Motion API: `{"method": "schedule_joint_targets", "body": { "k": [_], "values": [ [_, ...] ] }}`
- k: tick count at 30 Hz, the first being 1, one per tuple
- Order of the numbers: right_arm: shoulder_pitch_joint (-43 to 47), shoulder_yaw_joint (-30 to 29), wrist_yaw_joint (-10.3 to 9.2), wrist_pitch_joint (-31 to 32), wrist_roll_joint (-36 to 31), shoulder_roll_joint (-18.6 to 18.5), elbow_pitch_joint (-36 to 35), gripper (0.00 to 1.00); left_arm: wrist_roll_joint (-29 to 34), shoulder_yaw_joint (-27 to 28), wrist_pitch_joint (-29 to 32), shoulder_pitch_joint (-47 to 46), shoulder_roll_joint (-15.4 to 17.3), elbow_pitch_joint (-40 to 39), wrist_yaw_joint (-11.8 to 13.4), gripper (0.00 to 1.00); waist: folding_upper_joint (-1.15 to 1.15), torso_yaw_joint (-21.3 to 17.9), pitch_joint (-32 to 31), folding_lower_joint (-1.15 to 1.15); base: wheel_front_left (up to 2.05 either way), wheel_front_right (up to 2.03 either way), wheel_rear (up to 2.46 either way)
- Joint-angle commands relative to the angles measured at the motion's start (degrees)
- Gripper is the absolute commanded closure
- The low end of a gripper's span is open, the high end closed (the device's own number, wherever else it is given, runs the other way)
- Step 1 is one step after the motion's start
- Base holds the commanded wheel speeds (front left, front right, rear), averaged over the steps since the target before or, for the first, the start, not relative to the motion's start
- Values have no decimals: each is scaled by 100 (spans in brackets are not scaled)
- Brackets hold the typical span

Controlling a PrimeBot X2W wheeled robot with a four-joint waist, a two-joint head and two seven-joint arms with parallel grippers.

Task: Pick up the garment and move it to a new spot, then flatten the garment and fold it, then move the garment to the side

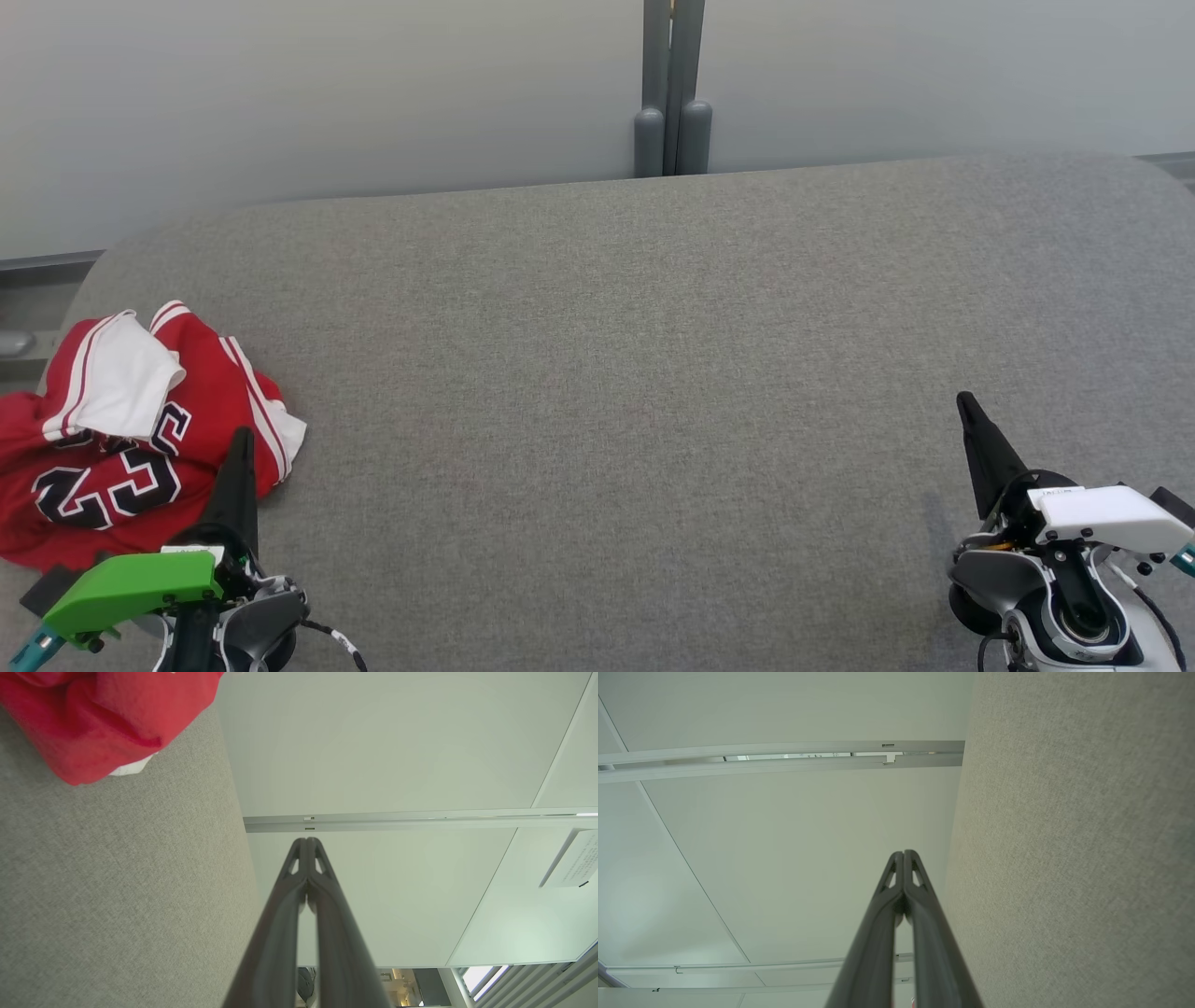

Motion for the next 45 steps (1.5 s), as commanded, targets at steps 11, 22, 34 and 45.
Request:
{"method": "schedule_joint_targets", "body": {
  "k": [11, 22, 34, 45],
  "values": [
    [39, -7, 2, -7, 35, -28, -24, 100, -6, 14, 12, -54, 38, -27, -25, 100, 0, 0, 0, 0, 0, 0, 0],
    [39, -7, 2, -7, 35, -28, -24, 100, -6, 14, 12, -54, 38, -27, -25, 100, 0, 0, 0, 0, 0, 0, 0],
    [39, -7, 2, -7, 35, -28, -24, 100, -6, 14, 12, -54, 39, -27, -25, 100, 0, 0, 0, 0, 0, 0, 0],
    [39, -7, 2, -7, 35, -28, -24, 100, -6, 14, 12, -54, 39, -28, -25, 100, 0, 0, 0, 0, 0, 0, 0]
  ]
}}
